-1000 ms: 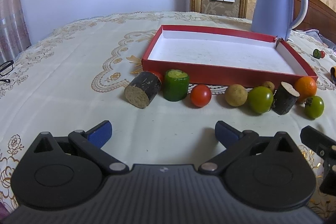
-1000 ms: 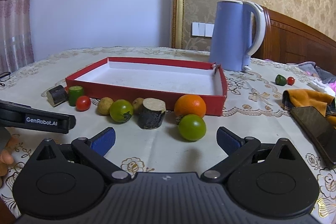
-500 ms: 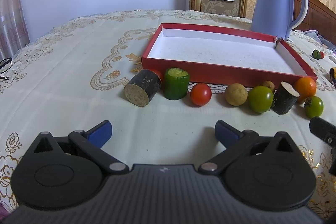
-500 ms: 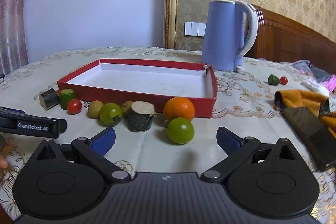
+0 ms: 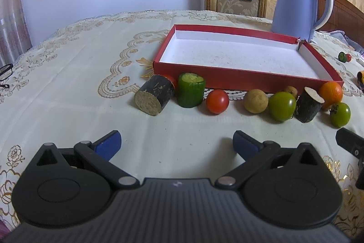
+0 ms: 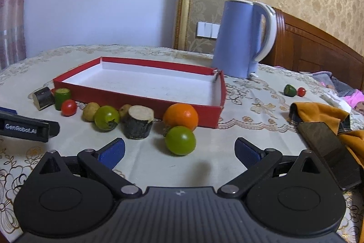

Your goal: Organize fruits

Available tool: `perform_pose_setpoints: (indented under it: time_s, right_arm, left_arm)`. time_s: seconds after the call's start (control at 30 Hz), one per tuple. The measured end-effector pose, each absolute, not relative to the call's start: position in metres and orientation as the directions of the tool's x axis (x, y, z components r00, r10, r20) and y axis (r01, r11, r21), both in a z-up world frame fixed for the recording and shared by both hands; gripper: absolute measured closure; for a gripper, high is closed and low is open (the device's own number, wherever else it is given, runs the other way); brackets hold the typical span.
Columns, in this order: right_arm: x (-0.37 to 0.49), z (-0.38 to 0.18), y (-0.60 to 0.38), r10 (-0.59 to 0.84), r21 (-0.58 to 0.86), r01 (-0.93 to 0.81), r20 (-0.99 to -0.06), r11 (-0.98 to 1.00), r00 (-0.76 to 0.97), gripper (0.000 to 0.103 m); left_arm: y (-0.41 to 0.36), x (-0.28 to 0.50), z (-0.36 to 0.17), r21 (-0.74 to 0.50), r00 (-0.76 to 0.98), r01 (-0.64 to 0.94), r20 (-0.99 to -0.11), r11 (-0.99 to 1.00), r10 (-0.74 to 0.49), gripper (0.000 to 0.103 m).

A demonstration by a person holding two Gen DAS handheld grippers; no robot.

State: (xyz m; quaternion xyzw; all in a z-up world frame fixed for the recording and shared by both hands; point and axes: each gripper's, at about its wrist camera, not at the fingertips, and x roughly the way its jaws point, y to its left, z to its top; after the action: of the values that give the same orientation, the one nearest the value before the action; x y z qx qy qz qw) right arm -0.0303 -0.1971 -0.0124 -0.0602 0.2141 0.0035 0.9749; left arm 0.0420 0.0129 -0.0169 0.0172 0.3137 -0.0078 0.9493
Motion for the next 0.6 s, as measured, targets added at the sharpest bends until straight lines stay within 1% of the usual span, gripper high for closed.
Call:
perform_pose_setpoints:
  time_s: [0.17, 0.33, 0.47, 0.53, 0.6]
  right_arm:
    - [-0.032, -0.012, -0.198, -0.009, -0.129, -0.048, -0.408, 0.99, 0.913, 0.0]
    - [-0.03, -0.013, -0.204, -0.004, -0.092, -0.037, -0.408, 0.995, 0.913, 0.0]
    - [-0.029, -0.012, -0.206, 0.0, -0.077, -0.034, -0.404, 0.996, 0.915, 0.0]
    - [-0.029, -0.013, -0.206, 0.003, -0.076, -0.036, -0.404, 0.996, 0.915, 0.0]
    - [-0.028, -0.012, -0.206, -0.003, -0.077, -0.031, -0.405, 0.997, 0.914, 0.0]
  left_arm:
    - [0.021, 0.04, -0.013, 0.089, 0.817, 0.042, -0.577, 0.995, 0.017, 0.0]
    - [0.041, 0.05, -0.007, 0.101, 0.822, 0.049, -0.57, 0.994, 0.018, 0.0]
    - [0.043, 0.06, -0.006, 0.15, 0.821, 0.06, -0.57, 0.987, 0.037, 0.0]
    - [0.042, 0.065, -0.006, 0.165, 0.821, 0.068, -0.569, 0.984, 0.039, 0.003]
    - [0.041, 0.069, -0.006, 0.17, 0.819, 0.083, -0.573, 0.982, 0.03, 0.014]
